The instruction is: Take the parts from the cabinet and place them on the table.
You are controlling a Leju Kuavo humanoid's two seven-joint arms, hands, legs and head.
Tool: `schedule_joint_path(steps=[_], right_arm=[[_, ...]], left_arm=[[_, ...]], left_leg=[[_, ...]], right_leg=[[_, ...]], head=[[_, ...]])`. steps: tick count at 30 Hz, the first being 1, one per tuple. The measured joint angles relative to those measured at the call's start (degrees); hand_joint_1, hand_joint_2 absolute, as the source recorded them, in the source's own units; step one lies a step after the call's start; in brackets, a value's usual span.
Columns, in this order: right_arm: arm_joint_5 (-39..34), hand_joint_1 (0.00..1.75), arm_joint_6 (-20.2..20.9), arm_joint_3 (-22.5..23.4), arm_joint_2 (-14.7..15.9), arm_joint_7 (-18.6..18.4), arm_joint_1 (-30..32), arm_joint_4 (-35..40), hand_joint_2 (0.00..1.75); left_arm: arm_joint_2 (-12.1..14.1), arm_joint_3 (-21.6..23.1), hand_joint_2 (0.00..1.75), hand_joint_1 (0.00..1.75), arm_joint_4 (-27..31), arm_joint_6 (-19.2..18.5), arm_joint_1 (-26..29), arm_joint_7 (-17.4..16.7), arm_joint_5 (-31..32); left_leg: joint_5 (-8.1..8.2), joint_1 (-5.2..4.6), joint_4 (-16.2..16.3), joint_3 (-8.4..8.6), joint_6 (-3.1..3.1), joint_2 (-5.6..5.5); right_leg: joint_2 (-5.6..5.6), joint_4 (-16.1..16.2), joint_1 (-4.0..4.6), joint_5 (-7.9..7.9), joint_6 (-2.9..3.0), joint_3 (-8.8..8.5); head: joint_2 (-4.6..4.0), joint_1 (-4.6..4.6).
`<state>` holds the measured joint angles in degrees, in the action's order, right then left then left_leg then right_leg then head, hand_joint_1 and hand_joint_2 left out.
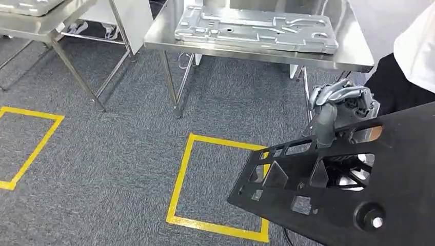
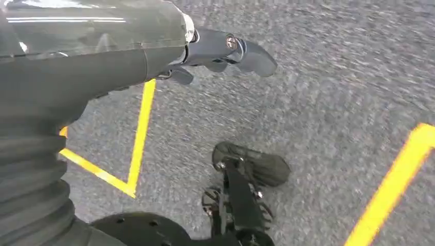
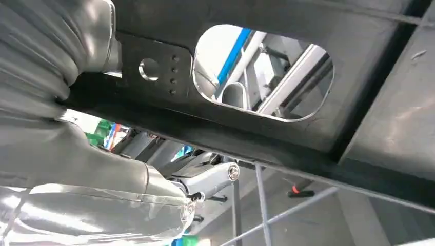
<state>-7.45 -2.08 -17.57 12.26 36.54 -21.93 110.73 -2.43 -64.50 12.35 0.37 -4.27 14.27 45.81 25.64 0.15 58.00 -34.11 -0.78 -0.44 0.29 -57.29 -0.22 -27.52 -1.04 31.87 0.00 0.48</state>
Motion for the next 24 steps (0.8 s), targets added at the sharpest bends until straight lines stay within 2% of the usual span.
schedule_joint_path(steps=[1,2,3,5,6,7,8,10,11,12,15,16,17,18,20,21,22,23,24], right_arm=[[0.0,1.75,0.0,0.0,0.0,0.0,0.0,0.0,1.75],[0.0,1.75,0.0,0.0,0.0,0.0,-0.1,0.0,1.75],[0.0,1.75,0.0,0.1,0.0,0.0,-0.2,0.0,1.75],[0.0,1.75,0.0,0.1,0.0,0.0,0.0,-0.2,1.75],[0.0,1.75,0.0,0.1,0.0,0.0,0.1,-0.3,1.75],[0.0,1.75,0.0,0.1,0.0,0.0,0.1,-0.4,1.75],[0.0,1.75,0.0,0.1,0.0,0.0,0.1,-0.5,1.75],[-0.1,1.75,0.0,0.1,0.0,0.0,-0.1,-0.5,1.75],[-0.2,1.75,0.1,0.2,0.0,0.0,-0.1,-0.5,1.75],[-0.2,1.75,0.3,0.2,0.0,0.0,-0.2,-0.6,1.75],[-0.3,1.75,0.5,0.3,0.0,0.0,-0.3,-0.7,1.75],[-0.3,1.75,0.7,0.3,0.0,0.0,-0.3,-0.7,1.75],[-0.3,1.75,0.7,0.4,0.0,0.0,-0.3,-0.7,1.75],[-0.3,1.75,0.8,0.4,0.0,0.0,-0.4,-0.7,1.75],[-0.3,1.75,0.8,0.4,0.0,0.0,-0.4,-0.8,1.75],[-0.3,1.75,0.8,0.4,0.0,0.0,-0.4,-0.8,1.75],[-0.3,1.75,0.8,0.4,0.0,0.0,-0.3,-0.8,1.75],[-0.4,1.75,0.9,0.4,0.0,0.1,-0.3,-0.9,1.75],[-0.5,1.75,0.9,0.4,0.0,0.2,-0.3,-0.9,1.75]], left_arm=[[0.0,0.0,1.75,0.0,0.0,0.0,0.0,0.0,0.0],[-0.1,0.0,1.75,0.0,0.0,0.0,-0.1,0.0,0.0],[0.0,0.0,1.75,0.0,0.0,0.0,-0.2,0.0,0.0],[0.0,0.0,1.75,0.0,0.0,0.0,-0.2,0.0,0.0],[0.0,0.0,1.75,0.0,0.0,0.0,-0.2,0.0,0.0],[0.0,0.0,1.75,0.0,0.0,0.0,-0.1,0.0,0.0],[0.0,0.0,1.75,0.0,0.0,0.0,-0.2,0.0,0.0],[-0.1,0.0,1.75,0.0,0.0,0.0,-0.1,0.1,0.0],[-0.2,0.0,1.75,0.0,0.0,0.0,-0.1,0.2,0.0],[-0.2,-0.1,1.75,0.0,0.0,0.1,-0.2,0.3,0.0],[-0.2,-0.3,1.75,0.0,0.0,0.2,-0.2,0.5,0.0],[-0.2,-0.3,1.75,0.0,0.0,0.2,-0.2,0.6,0.0],[-0.1,-0.3,1.75,0.0,0.0,0.2,-0.2,0.7,0.0],[-0.1,-0.4,1.75,0.0,0.0,0.2,-0.2,0.7,0.0],[-0.2,-0.4,1.75,0.0,0.0,0.2,-0.1,0.7,0.0],[-0.2,-0.4,1.75,0.0,0.0,0.2,-0.1,0.7,0.0],[-0.2,-0.4,1.75,0.0,0.0,0.2,0.0,0.8,0.0],[-0.2,-0.4,1.75,0.0,0.0,0.2,0.0,0.8,0.0],[-0.2,-0.4,1.75,0.0,0.0,0.2,0.0,0.9,0.0]], left_leg=[[-0.31,0.5,-0.6,0.36,-0.46,0.05],[-0.36,0.42,-0.8,0.5,-0.58,0.06],[-0.3,0.45,-0.8,0.51,-0.88,0.1],[-0.16,0.38,-0.8,0.5,-1.08,0.11],[-0.1,0.36,-0.7,0.52,-1.09,0.11],[-0.01,0.36,-0.7,0.6,-1.07,0.1],[0.11,0.37,-0.6,0.76,-1.01,0.07],[0.5,0.38,-0.5,1.28,-0.79,-0.01],[0.69,0.37,-0.4,1.42,-0.59,-0.03],[0.85,-0.02,-0.2,1.31,-0.29,-0.09],[0.73,0.16,-0.7,1.5,0.62,0.02],[0.92,-0.12,-0.7,1.64,1.01,0.05],[1.74,0.11,0.3,1.35,1.22,0.05],[3.69,0.15,3.3,0.05,1.4,0.08],[7.94,0.4,12.3,-4.27,1.75,0.09],[9.05,0.43,15.9,-6.11,1.89,0.08],[8.8,0.47,17.3,-6.98,1.94,0.09],[7.25,0.5,15.8,-6.38,1.91,0.1],[4.55,0.54,11.5,-4.42,1.8,0.11]], right_leg=[[0.01,-0.2,-0.14,-0.46,-0.37,0.02],[-0.07,-1.6,-0.2,-1.37,-0.68,0.54],[-0.06,-5.0,-0.22,-3.31,-0.95,2.16],[-0.07,-15.2,-0.49,-7.59,-1.45,7.48],[-0.08,-18.4,-0.56,-8.1,-1.56,9.35],[-0.08,-18.4,-0.59,-7.1,-1.6,9.76],[-0.11,-15.9,-0.62,-4.94,-1.57,8.78],[-0.2,-5.4,-0.61,0.83,-1.2,3.93],[-0.31,-0.9,-0.52,1.72,-0.82,1.97],[-0.3,-0.3,-0.08,1.4,-0.52,1.64],[0.02,-0.4,0.07,1.43,0.33,1.85],[0.03,0.2,-0.45,1.71,0.79,1.55],[-0.14,0.6,-0.56,1.85,1.09,1.2],[-0.25,0.6,-0.58,1.78,1.5,1.09],[-0.28,0.6,-0.43,1.71,1.67,1.11],[-0.28,0.5,-0.38,1.67,1.72,1.14],[-0.28,0.5,-0.37,1.63,1.73,1.13],[-0.26,0.4,-0.38,1.55,1.73,1.05],[-0.21,0.3,-0.4,1.43,1.58,0.95]], head=[[0.02,-0.09],[0.0,0.04],[0.0,0.2],[0.0,0.17],[0.0,0.17],[0.0,0.15],[0.0,0.2],[0.0,0.2],[0.0,0.18],[0.0,0.13],[0.0,0.15],[0.0,0.09],[0.0,0.13],[0.0,-0.18],[0.0,-0.15],[0.0,-0.17],[0.0,-0.18],[0.0,-0.17],[0.0,-0.2]])
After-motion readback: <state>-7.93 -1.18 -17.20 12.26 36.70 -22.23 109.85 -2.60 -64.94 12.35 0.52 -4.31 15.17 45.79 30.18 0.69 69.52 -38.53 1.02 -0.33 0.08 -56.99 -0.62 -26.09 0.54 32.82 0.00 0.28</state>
